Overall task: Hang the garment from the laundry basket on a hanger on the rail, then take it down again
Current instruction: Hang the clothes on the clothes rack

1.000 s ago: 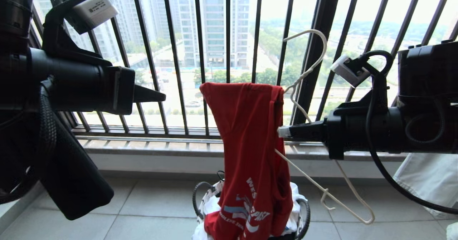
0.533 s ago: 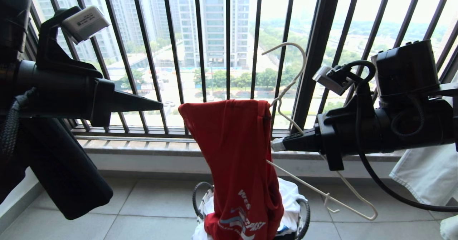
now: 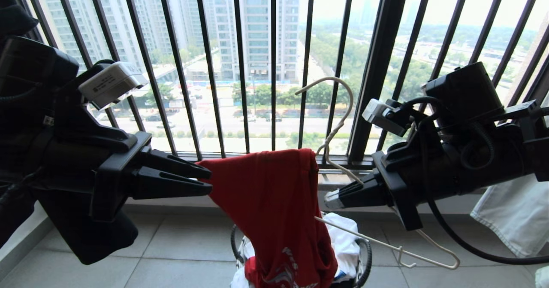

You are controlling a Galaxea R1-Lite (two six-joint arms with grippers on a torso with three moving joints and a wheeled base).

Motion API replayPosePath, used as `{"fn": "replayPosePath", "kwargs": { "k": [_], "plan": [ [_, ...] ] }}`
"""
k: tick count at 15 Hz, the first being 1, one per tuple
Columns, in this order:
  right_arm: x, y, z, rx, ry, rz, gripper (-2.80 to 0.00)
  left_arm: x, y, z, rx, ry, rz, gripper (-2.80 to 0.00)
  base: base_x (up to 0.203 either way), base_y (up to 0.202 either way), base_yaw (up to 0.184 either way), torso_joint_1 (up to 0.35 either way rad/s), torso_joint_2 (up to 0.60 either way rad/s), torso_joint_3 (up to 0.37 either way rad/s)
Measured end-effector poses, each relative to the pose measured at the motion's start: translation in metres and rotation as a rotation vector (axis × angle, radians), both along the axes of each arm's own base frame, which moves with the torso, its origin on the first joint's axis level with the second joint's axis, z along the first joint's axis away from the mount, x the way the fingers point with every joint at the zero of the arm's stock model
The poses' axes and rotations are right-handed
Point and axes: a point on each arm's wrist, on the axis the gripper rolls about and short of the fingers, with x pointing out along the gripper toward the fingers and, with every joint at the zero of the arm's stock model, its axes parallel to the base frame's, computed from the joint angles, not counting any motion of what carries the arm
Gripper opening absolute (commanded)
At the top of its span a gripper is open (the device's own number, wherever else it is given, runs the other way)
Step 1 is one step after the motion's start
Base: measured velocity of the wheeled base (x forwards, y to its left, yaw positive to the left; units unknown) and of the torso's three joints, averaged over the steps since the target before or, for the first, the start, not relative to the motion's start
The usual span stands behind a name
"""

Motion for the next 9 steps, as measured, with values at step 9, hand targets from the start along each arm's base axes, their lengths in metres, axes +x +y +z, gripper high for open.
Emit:
{"fn": "replayPosePath", "kwargs": {
  "k": [9],
  "plan": [
    [-0.017, 0.016, -0.002, -0.002, 0.019, 0.091, -2.80, -0.004, 0.004, -0.011, -0.044, -0.038, -0.110, 0.00, 0.000, 0.000, 0.000, 0.000, 0.00, 0.000]
  ]
}}
